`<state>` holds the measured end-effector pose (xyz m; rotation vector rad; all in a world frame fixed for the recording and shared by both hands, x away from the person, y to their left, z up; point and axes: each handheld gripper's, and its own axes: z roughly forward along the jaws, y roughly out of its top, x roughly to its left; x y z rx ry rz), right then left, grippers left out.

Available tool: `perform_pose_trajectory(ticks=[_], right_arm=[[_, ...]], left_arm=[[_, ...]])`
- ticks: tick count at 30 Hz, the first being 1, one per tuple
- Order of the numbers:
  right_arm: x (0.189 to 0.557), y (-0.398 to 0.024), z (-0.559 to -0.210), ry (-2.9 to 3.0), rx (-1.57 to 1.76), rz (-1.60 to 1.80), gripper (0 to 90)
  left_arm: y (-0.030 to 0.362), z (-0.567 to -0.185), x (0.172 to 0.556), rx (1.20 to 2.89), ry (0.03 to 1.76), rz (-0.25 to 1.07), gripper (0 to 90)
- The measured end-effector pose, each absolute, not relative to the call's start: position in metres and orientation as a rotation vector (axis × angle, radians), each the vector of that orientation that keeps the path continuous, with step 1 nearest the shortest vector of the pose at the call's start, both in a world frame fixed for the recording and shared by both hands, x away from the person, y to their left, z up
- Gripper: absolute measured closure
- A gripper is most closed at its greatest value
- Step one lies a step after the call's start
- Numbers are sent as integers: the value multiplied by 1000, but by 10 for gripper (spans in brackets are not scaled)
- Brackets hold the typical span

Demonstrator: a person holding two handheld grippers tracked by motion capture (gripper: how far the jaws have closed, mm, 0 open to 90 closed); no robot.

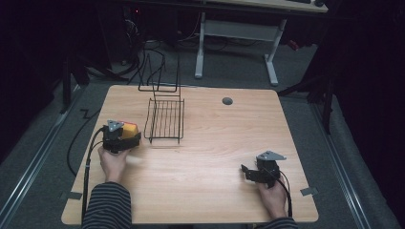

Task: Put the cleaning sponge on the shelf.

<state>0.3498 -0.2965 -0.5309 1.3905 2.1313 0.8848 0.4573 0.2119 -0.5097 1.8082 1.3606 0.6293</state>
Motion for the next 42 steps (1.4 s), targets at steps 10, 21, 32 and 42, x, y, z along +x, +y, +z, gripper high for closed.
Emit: perform_pose_trajectory(ticks=[10, 21, 32, 42], right_arm=[[350, -296, -531, 2131, 1391, 885, 261], [350, -297, -531, 2131, 1391, 885, 261], [350, -297, -531, 2133, 1388, 885, 261], [350, -297, -531, 2134, 1386, 883, 261]], left_arm=[[211, -510, 457, 1813, 1350, 635, 223], [212, -505, 453, 1813, 1332, 647, 231], [211, -494, 443, 1818, 1297, 618, 233], [210, -483, 432, 1835, 1258, 589, 234]])
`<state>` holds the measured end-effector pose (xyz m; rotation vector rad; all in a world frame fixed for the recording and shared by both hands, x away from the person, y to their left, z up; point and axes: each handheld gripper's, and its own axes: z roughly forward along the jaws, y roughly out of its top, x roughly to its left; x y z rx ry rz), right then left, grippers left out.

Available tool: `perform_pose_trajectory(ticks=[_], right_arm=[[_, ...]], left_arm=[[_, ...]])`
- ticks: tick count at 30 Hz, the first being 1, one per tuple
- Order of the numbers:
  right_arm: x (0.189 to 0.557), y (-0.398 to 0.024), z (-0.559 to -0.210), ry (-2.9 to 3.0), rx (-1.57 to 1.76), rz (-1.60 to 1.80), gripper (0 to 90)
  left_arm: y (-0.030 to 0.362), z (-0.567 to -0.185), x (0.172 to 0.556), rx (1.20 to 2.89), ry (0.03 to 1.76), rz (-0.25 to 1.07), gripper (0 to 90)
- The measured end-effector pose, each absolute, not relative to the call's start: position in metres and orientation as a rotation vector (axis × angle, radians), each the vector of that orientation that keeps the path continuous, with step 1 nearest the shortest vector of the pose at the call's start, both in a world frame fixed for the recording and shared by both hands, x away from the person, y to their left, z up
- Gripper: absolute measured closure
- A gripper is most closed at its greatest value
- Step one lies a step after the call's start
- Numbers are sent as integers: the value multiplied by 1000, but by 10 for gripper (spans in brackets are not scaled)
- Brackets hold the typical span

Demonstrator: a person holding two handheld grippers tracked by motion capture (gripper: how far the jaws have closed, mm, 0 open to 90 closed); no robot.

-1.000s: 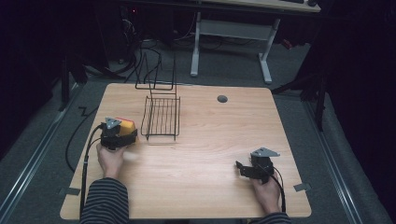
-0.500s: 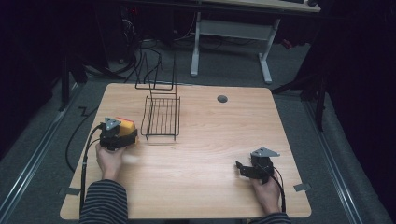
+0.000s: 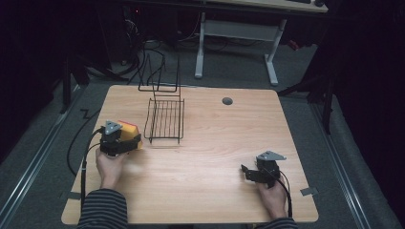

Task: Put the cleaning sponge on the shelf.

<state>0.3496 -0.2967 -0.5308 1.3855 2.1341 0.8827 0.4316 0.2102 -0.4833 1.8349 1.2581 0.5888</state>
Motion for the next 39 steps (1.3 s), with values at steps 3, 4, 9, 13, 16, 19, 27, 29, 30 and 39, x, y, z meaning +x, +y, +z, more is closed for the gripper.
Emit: perform_pose_trajectory(ticks=[3, 4, 9, 13, 16, 19, 27, 29, 30, 39], right_arm=[[350, -297, -531, 2134, 1387, 883, 261], [350, -297, -531, 2134, 1387, 883, 261], [349, -297, -531, 2134, 1386, 883, 261], [349, -297, -531, 2134, 1386, 883, 261], [349, -297, -531, 2134, 1386, 883, 261], [349, -297, -531, 2134, 1386, 883, 261], [350, -297, -531, 2134, 1387, 883, 261], [349, -297, -531, 2134, 1387, 883, 261], [350, -297, -531, 2134, 1387, 883, 261], [350, -297, -531, 2134, 1389, 885, 261]], left_arm=[[209, -481, 429, 1843, 1239, 569, 235], [209, -480, 427, 1848, 1232, 568, 235], [206, -475, 421, 1852, 1203, 552, 236], [206, -469, 415, 1845, 1177, 547, 236], [204, -463, 411, 1864, 1156, 541, 236], [202, -459, 409, 1875, 1138, 537, 236], [192, -447, 408, 1895, 1085, 506, 237], [189, -444, 409, 1907, 1072, 505, 237], [187, -444, 410, 1900, 1068, 502, 237], [170, -435, 418, 1930, 1021, 472, 237]])
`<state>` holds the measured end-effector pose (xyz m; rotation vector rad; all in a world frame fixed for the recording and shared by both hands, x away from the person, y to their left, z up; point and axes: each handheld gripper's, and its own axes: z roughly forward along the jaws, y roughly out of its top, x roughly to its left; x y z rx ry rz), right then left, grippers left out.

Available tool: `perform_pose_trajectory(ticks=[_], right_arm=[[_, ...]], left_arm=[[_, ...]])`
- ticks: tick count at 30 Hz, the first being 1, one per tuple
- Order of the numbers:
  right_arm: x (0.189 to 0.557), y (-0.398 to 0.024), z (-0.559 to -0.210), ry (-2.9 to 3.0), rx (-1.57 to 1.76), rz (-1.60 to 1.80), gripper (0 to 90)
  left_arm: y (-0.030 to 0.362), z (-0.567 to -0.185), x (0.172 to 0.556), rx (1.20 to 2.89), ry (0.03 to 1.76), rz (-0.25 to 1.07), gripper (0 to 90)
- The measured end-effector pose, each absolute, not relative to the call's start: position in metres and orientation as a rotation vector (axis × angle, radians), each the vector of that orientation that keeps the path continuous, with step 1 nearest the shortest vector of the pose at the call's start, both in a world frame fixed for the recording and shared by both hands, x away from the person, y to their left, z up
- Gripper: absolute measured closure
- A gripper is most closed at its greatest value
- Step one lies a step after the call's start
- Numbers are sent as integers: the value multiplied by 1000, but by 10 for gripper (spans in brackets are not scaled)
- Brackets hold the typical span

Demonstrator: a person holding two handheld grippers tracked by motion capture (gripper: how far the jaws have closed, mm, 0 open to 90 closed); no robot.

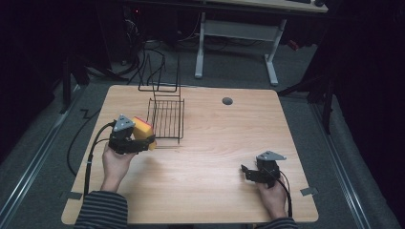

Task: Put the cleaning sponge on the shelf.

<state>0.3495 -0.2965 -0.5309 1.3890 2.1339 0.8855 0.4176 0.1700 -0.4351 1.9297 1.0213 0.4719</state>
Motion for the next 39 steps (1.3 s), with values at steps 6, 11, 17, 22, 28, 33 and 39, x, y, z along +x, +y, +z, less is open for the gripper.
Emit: perform_pose_trajectory(ticks=[6, 11, 17, 22, 28, 33, 39], right_arm=[[349, -297, -531, 2135, 1388, 885, 261], [349, -296, -531, 2134, 1391, 884, 261], [349, -296, -531, 2134, 1390, 884, 261], [350, -297, -531, 2135, 1387, 884, 261], [349, -297, -531, 2135, 1386, 884, 261], [349, -297, -531, 2135, 1387, 884, 261], [349, -297, -531, 2135, 1387, 883, 261]], left_arm=[[161, -431, 422, 1927, 998, 452, 238], [154, -430, 427, 1943, 992, 462, 237], [145, -428, 435, 1944, 984, 456, 237], [138, -427, 441, 1957, 975, 462, 237], [134, -427, 450, 1968, 980, 483, 237], [130, -429, 459, 1988, 981, 495, 237], [123, -430, 467, 1974, 972, 500, 236]])
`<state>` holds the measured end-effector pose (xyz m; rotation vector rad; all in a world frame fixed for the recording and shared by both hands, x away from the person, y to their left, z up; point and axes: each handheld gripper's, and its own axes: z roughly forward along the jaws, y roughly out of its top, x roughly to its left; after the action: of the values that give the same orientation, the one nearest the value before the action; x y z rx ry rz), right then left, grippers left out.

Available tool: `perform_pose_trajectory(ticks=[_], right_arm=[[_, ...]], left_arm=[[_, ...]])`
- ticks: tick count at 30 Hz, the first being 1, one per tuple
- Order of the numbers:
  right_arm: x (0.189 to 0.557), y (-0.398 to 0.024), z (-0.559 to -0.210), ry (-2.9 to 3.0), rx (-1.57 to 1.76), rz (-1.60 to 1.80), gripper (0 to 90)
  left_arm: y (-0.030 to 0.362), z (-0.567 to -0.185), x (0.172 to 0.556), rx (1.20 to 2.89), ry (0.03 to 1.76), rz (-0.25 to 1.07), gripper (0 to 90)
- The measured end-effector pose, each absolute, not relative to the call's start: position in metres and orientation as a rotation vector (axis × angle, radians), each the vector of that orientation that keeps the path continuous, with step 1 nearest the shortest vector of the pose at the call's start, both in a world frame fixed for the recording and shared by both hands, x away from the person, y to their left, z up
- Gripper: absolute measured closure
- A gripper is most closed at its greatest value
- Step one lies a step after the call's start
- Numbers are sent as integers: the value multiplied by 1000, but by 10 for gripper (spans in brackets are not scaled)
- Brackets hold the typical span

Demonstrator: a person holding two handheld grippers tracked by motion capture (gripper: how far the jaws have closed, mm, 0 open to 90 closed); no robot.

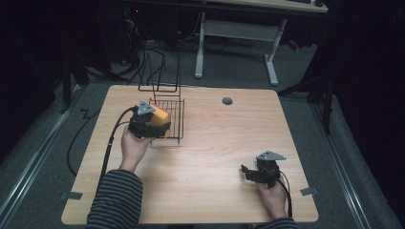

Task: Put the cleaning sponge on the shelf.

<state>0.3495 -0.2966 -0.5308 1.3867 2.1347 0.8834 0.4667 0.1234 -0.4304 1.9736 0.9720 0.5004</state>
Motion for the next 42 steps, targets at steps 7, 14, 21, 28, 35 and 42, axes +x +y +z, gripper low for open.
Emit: perform_pose_trajectory(ticks=[7, 14, 21, 28, 35, 42], right_arm=[[349, -297, -531, 2135, 1386, 883, 260], [349, -297, -531, 2135, 1386, 883, 261], [349, -297, -531, 2135, 1386, 883, 260], [349, -297, -531, 2135, 1386, 883, 261], [349, -297, -531, 2135, 1386, 883, 261], [349, -297, -531, 2135, 1386, 883, 261]], left_arm=[[121, -441, 479, 1947, 1002, 478, 236], [115, -449, 488, 1963, 1002, 506, 236], [105, -453, 497, 1971, 1004, 498, 236], [102, -463, 504, 1988, 1032, 480, 235], [103, -469, 509, 1988, 1057, 471, 234], [103, -471, 509, 1988, 1060, 468, 231]])
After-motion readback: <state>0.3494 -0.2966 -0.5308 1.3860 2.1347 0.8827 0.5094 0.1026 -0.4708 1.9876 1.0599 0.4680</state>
